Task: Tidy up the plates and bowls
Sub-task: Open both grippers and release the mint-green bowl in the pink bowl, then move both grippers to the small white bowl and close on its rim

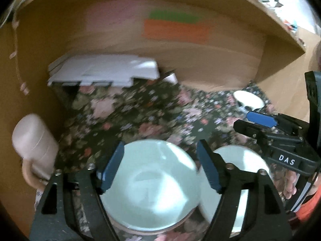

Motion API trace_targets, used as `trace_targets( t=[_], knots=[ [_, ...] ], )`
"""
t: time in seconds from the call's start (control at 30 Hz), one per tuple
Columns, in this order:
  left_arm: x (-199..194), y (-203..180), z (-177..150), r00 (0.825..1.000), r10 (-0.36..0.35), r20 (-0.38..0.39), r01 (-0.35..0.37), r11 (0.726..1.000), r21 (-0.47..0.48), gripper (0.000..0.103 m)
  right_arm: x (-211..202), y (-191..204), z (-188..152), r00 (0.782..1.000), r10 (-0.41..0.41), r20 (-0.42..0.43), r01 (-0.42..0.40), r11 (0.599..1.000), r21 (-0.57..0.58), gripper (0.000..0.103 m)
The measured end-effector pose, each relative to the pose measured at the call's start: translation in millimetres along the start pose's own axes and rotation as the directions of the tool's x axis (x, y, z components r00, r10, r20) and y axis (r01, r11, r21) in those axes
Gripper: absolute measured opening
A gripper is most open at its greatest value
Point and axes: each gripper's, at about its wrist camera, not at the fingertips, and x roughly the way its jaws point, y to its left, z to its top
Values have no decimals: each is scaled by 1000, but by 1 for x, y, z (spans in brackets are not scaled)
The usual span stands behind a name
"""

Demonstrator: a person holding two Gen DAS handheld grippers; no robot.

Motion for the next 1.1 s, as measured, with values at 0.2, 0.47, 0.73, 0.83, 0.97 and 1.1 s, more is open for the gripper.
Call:
trace_targets(
  t=[0.2,0.47,0.73,0.83,0.97,1.1],
  knots=[
    [8,-34,20,997,-45,59,44,999,26,92,-19,-50,3,994,-100,31,98,994,56,48],
    [33,-69,42,993,-117,28,115,992,56,97,-19,-122,-1,973,-229,7,224,959,175,48],
    [76,-86,65,988,-141,-65,142,990,24,97,-2,-184,-4,952,-297,-75,306,909,281,48],
    [94,-86,72,983,-144,-112,144,990,-5,97,8,-206,-7,952,-286,-113,307,892,332,48],
    [117,-88,80,981,-132,-143,130,991,-28,97,21,-229,-6,948,-285,-143,318,873,370,48],
    [134,-96,86,980,-111,-164,111,994,-6,97,37,-247,-3,945,-278,-173,325,863,387,47]
  ],
)
